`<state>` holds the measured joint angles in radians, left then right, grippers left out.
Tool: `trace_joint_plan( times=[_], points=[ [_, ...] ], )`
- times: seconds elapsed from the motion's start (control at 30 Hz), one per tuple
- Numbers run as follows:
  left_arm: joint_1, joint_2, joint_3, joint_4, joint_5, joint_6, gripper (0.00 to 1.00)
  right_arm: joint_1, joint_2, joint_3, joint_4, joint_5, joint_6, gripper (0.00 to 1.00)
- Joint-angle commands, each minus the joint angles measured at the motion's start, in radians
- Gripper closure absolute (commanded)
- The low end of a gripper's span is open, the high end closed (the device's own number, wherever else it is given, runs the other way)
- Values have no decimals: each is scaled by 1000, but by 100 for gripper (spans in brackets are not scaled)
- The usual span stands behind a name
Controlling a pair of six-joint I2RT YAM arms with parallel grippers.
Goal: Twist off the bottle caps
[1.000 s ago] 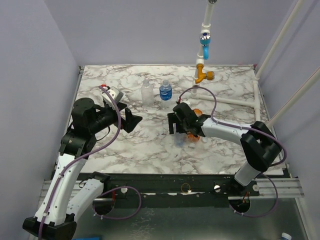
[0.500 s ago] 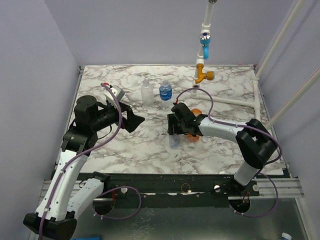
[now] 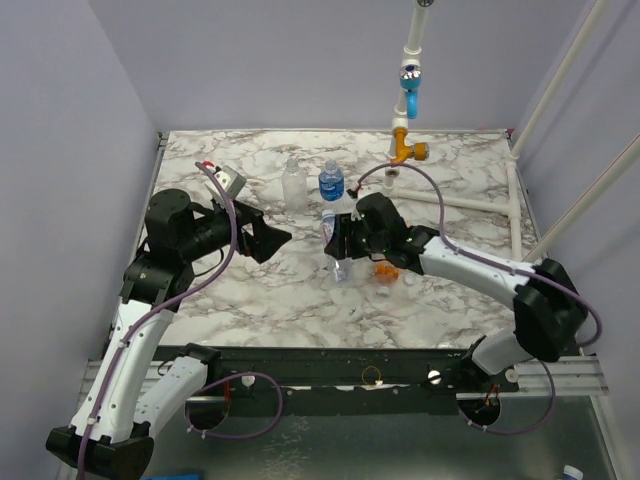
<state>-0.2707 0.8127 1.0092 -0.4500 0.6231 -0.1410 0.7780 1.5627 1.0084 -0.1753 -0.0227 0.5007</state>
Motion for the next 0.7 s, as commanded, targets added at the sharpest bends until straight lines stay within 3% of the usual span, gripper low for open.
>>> trace_joint_plan(
  times=[0.0, 0.2, 0.37, 0.67],
  points=[
    [-1, -8, 52, 73, 96, -85, 1, 29, -216, 21, 125, -65, -35, 50],
    [-2, -16, 26, 243, 191, -227, 1, 71, -369, 22, 331, -26, -83, 46],
    [-1, -21, -4, 321, 237, -298, 1, 140, -325, 110, 494, 14, -144, 47],
    [-1, -38, -25, 350, 259, -275, 1, 217, -239, 204, 706, 105, -164, 50]
  ],
)
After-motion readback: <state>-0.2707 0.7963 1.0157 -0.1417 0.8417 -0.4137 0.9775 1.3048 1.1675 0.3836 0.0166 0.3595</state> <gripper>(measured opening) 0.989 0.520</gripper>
